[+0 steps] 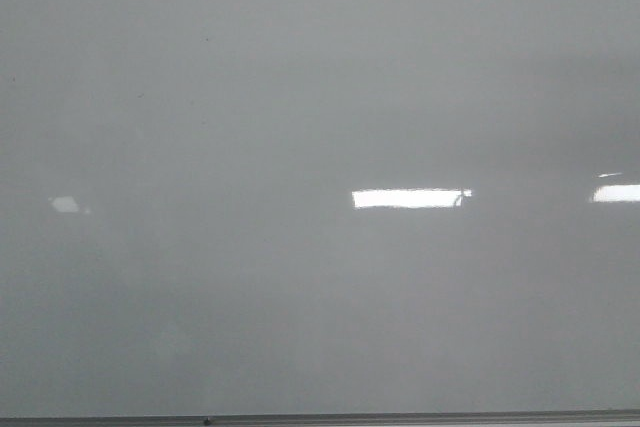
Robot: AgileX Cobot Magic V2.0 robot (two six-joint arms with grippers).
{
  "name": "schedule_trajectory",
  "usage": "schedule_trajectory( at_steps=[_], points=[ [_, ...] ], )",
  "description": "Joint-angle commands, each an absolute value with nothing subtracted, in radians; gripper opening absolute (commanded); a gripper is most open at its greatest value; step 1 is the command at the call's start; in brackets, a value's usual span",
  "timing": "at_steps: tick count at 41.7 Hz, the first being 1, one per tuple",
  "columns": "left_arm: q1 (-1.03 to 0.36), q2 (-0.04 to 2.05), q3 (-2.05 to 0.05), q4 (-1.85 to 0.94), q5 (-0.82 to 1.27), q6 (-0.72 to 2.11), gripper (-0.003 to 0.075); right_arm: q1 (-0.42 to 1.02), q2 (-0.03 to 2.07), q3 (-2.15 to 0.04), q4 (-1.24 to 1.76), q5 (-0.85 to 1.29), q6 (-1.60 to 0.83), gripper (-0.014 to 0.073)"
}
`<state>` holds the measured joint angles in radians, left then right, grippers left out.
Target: Write number 7 on whiteboard
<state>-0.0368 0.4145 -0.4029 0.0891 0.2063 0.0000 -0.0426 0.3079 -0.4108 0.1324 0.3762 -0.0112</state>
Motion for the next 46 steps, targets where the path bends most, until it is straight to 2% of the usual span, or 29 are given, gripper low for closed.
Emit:
schedule_trajectory(
  at_steps=[1, 9, 20, 25, 33, 46],
  points=[
    [-0.037, 0.427, -0.437, 0.092, 0.117, 0.0, 0.0687, -0.044, 0.323, -0.446, 0.123, 0.293, -0.011, 0.0665],
    [-0.037, 0.538, -0.458, 0.145, 0.2, 0.0, 0.0652, -0.044, 0.323, -0.446, 0.123, 0.293, -0.011, 0.0662],
    [-0.037, 0.957, -0.618, 0.154, 0.457, 0.0, 0.0636, -0.044, 0.323, -0.446, 0.123, 0.293, -0.011, 0.0662],
    [-0.03, 1.104, -0.686, 0.194, 0.505, -0.012, 0.0636, -0.044, 0.323, -0.446, 0.123, 0.296, -0.011, 0.0662],
    [0.02, 1.264, -0.732, 0.236, 0.447, -0.038, 0.0636, -0.042, 0.323, -0.446, 0.123, 0.3, -0.011, 0.0662],
    [0.049, 1.396, -0.732, 0.256, 0.175, -0.038, 0.0636, -0.04, 0.323, -0.446, 0.123, 0.3, -0.011, 0.0662]
  ],
)
